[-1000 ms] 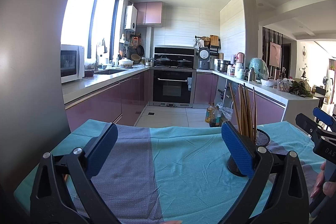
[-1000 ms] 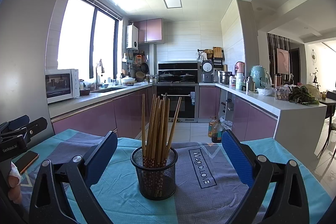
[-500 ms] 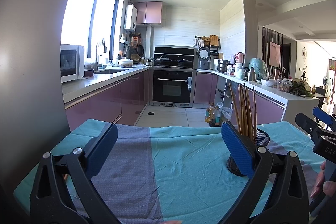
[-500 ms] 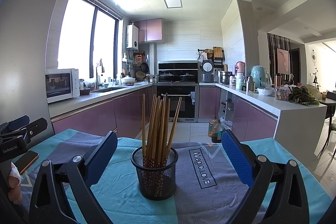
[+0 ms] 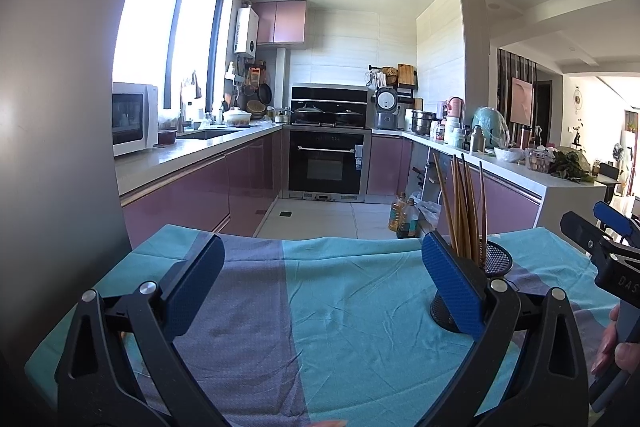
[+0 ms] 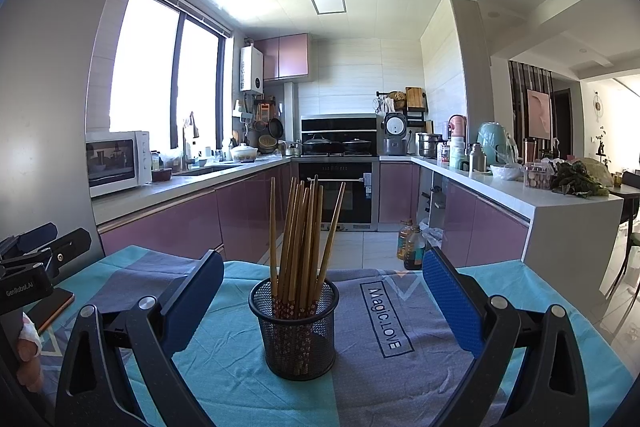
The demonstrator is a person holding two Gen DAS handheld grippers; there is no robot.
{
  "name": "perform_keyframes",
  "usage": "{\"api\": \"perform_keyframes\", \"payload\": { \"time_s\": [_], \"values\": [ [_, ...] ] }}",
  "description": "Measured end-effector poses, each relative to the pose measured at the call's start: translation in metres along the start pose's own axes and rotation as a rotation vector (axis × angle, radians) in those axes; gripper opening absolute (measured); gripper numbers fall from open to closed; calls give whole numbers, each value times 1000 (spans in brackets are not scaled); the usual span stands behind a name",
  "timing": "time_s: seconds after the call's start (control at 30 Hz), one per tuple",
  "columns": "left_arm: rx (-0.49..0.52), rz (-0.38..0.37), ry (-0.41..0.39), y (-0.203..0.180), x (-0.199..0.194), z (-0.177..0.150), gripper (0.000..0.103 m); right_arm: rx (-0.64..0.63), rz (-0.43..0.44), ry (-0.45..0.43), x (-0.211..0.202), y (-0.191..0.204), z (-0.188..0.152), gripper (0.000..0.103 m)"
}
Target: Organize utensils
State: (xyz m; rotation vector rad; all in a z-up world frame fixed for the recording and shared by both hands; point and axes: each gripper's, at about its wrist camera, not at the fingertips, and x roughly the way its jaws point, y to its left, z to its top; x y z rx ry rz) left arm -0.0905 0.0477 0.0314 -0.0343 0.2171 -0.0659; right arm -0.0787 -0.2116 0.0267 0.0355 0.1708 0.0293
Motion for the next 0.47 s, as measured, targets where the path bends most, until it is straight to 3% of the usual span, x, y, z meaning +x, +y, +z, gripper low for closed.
{"api": "perform_keyframes", "payload": {
  "time_s": [0.2,0.33,0.47],
  "values": [
    [24,3,-11,-5,1,-2,97,1,-1,2,1,0,-1,96],
    [4,-18,58,0,13,-6,97,-7,-30,31,6,-10,-6,96],
    [10,11,181,9,43,-16,97,27,-88,239,47,-51,-24,96]
  ]
}}
